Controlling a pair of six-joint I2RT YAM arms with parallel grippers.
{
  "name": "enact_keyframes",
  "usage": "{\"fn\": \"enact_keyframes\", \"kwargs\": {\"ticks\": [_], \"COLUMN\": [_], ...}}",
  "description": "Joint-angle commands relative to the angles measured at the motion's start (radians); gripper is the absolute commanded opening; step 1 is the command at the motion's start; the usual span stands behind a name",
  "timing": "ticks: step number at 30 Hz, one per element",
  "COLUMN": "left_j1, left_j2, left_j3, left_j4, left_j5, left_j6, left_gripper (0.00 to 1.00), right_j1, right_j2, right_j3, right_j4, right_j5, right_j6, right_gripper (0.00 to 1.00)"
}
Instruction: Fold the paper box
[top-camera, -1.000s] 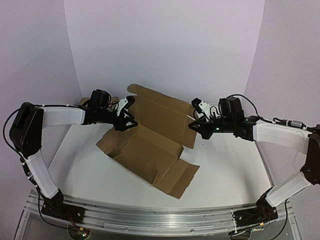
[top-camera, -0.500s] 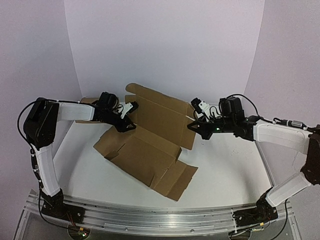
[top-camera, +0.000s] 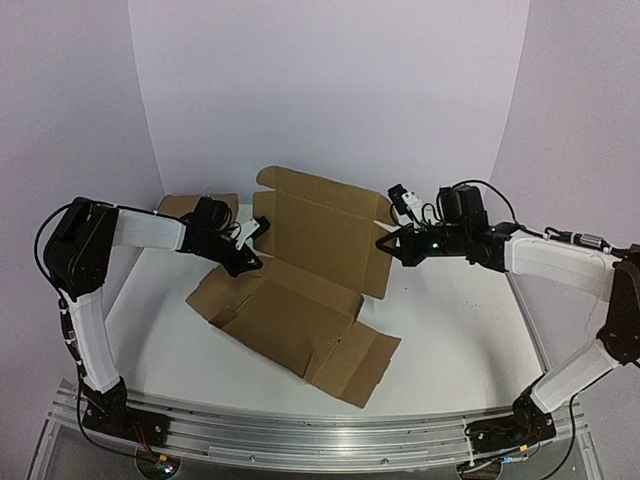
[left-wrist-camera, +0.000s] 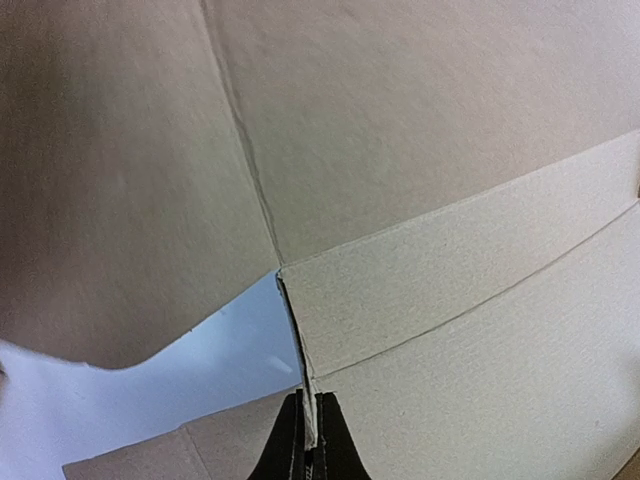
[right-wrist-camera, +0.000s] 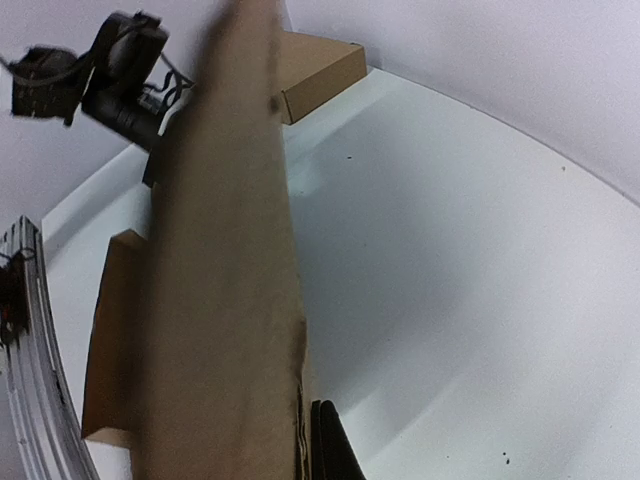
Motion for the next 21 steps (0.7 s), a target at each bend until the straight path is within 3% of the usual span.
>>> {"fn": "enact_keyframes", "kwargs": {"ticks": [1,6,10,14,19,21], "left_j1": [-0.015,-0.049,-0.087,-0.132,-0.172,-0.184], "left_j2": [-0.116,-0.225,-0.25,-0.257,-0.302,-0.306], "left_j3": [-0.19,-0.414,-0.48,-0.507,-0.539,-0.567], "left_j4": [0.228,0.517,0.628,0.674,0.634,0.658], "left_j5": [0.097,0.056,-0.041,-0.12,-0.204,-0.226], "left_j6": [-0.085,-0.165,-0.21,-0.221,-0.433,-0.483], "left_gripper": [0.0,0.0,0.0,0.0,0.0,0.0], "right_j1": [-0.071,-0.102,-0.107,-0.109,-0.12,-0.128], "right_j2": [0.055,0.107,0.128,0.151,0.153,0.145], "right_j3": [0.095,0.101,0.049,-0.043,-0.143,-0.187], "right_j4": [0.073,0.133,0.268,0.467,0.496,0.494], "right_j5": [-0.123,-0.242,-0.271,-0.274,-0.262,-0.233], "right_j6": [0.325,0.597,0.8,1.001,1.07,1.066], "right_gripper": [0.0,0.0,0.0,0.0,0.0,0.08]}}
